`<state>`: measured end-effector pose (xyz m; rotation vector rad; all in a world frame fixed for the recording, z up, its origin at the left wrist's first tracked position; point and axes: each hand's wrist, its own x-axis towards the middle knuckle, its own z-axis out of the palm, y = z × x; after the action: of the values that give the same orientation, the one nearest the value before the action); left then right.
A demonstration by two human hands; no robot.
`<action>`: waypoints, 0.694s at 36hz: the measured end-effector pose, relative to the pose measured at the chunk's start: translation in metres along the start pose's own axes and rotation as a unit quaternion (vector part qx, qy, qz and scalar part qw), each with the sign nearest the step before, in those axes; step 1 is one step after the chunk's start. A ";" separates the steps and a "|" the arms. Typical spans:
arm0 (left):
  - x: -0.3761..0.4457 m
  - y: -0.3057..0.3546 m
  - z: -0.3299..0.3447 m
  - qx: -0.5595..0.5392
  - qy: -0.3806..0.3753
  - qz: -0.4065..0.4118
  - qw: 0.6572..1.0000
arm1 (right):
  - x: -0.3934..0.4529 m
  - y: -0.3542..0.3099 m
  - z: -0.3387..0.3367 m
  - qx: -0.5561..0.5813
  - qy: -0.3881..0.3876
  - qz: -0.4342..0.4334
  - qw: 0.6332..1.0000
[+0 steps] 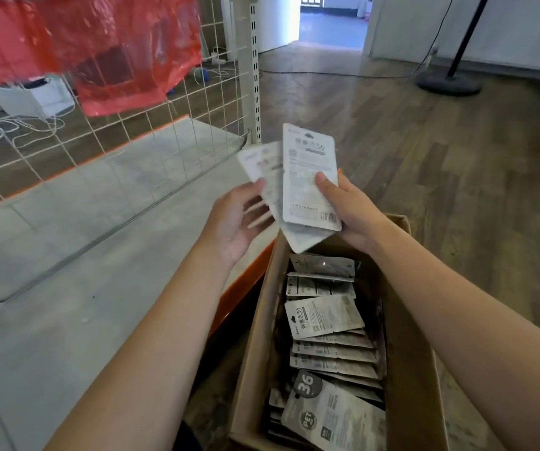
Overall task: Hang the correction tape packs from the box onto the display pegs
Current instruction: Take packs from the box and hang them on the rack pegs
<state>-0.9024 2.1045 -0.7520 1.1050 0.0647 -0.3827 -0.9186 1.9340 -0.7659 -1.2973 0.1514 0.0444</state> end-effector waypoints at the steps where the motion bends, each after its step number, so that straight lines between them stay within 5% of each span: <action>1: -0.001 -0.004 0.003 0.039 -0.023 -0.006 0.999 | 0.001 0.000 0.002 0.013 0.012 -0.010 1.000; 6: -0.002 -0.015 0.006 0.083 -0.072 -0.007 0.994 | 0.000 -0.001 0.004 -0.021 0.026 -0.032 0.999; 17: 0.012 -0.015 -0.019 0.123 0.082 0.009 0.989 | -0.001 0.004 -0.024 -0.079 0.146 -0.020 0.986; 25: 0.007 -0.012 -0.012 0.126 0.067 0.026 0.989 | -0.008 -0.004 -0.020 0.030 0.073 -0.008 0.997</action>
<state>-0.8980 2.1085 -0.7697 1.3792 0.1083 -0.2733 -0.9275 1.9139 -0.7667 -1.2408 0.2653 -0.0682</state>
